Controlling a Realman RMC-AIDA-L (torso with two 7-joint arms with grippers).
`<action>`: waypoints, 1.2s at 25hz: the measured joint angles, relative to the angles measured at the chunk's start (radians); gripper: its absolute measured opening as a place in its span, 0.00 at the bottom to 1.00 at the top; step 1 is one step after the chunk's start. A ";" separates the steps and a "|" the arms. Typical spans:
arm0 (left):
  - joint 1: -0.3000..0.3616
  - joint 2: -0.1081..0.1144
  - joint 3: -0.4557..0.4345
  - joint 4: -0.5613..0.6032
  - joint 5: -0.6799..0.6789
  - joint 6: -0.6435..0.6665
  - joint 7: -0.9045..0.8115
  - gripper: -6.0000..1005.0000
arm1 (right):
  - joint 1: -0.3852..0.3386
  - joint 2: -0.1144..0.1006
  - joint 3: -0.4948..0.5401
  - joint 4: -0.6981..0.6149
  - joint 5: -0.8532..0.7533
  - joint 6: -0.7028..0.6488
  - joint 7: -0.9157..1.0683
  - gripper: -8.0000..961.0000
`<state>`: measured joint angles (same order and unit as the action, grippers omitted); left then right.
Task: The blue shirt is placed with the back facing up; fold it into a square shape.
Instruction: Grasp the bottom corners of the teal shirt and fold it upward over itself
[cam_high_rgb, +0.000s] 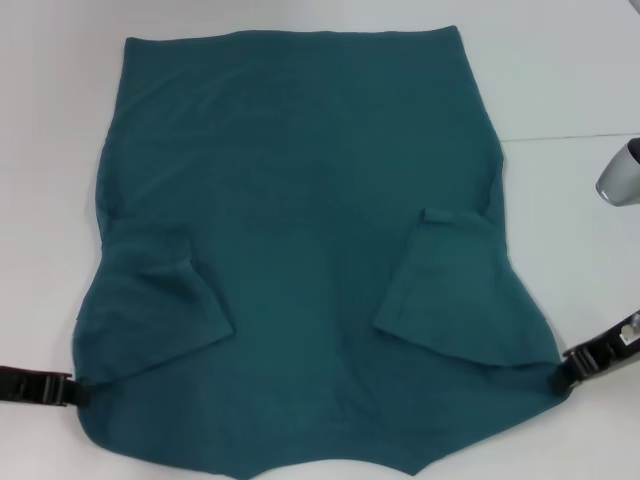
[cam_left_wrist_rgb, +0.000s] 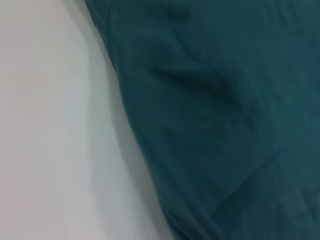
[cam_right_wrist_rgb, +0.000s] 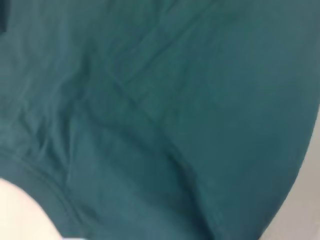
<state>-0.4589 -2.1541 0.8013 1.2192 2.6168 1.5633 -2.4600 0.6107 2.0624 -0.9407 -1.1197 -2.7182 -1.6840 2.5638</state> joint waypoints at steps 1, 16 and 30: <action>-0.003 0.002 -0.005 0.002 -0.001 0.017 -0.006 0.02 | 0.007 -0.006 -0.001 0.000 0.000 -0.019 -0.009 0.07; 0.002 0.026 -0.016 0.000 0.042 0.306 -0.101 0.02 | 0.028 -0.029 -0.029 -0.043 -0.140 -0.283 -0.092 0.07; 0.047 -0.010 -0.015 -0.016 0.064 0.459 -0.120 0.02 | -0.034 -0.018 -0.051 -0.043 -0.198 -0.306 -0.135 0.07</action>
<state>-0.4120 -2.1639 0.7867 1.2031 2.6807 2.0225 -2.5805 0.5769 2.0441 -0.9916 -1.1629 -2.9166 -1.9895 2.4291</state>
